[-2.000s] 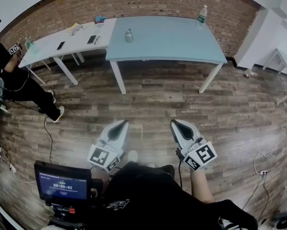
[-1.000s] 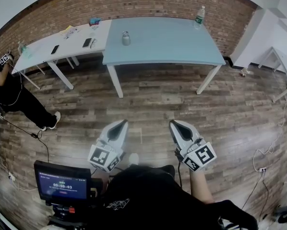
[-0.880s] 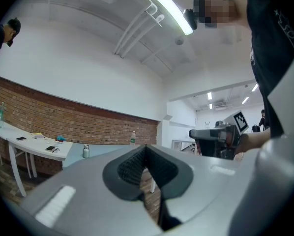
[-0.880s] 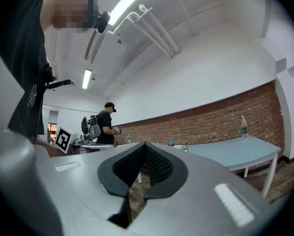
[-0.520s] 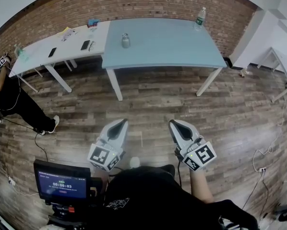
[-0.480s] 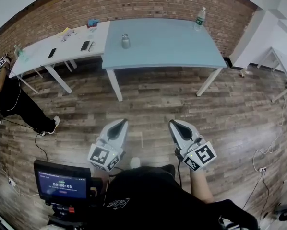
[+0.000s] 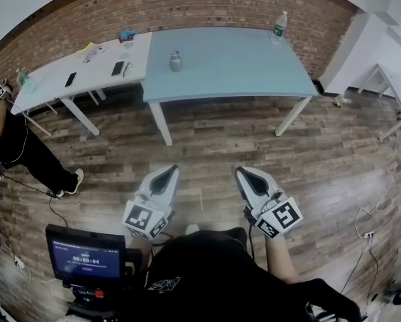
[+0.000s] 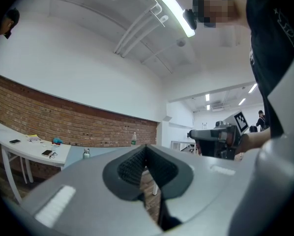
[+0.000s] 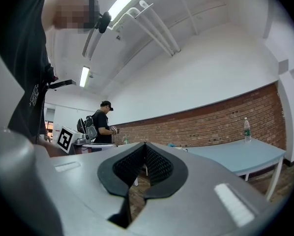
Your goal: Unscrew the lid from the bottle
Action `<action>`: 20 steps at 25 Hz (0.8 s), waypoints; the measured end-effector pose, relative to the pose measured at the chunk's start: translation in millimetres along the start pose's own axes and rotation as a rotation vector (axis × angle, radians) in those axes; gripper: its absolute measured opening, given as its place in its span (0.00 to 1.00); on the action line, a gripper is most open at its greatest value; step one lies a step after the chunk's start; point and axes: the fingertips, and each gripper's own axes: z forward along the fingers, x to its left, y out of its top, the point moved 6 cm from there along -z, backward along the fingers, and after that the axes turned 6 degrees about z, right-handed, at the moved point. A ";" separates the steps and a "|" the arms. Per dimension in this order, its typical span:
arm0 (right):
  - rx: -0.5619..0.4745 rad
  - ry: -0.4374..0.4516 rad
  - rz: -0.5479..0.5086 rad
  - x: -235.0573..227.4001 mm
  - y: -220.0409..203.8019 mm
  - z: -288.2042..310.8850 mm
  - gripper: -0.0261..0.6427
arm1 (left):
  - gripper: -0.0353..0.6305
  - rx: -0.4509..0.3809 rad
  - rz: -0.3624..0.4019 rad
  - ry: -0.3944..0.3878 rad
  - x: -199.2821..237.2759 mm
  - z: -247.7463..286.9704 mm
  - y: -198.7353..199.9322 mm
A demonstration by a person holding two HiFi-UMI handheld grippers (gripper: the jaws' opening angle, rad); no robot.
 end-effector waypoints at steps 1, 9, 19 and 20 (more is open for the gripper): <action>-0.001 -0.001 -0.001 1.3 -0.4 2.6 0.04 | 0.05 -0.001 0.000 -0.003 3.2 -0.7 -0.4; 0.012 -0.029 0.005 4.4 -2.2 34.9 0.04 | 0.05 0.009 -0.008 -0.027 38.9 5.6 -5.4; 0.013 -0.041 -0.003 8.1 -5.3 40.5 0.04 | 0.05 0.007 -0.017 -0.035 46.5 1.7 -12.9; 0.014 -0.041 -0.002 8.3 -6.6 40.7 0.04 | 0.05 0.007 -0.019 -0.035 46.7 1.1 -14.0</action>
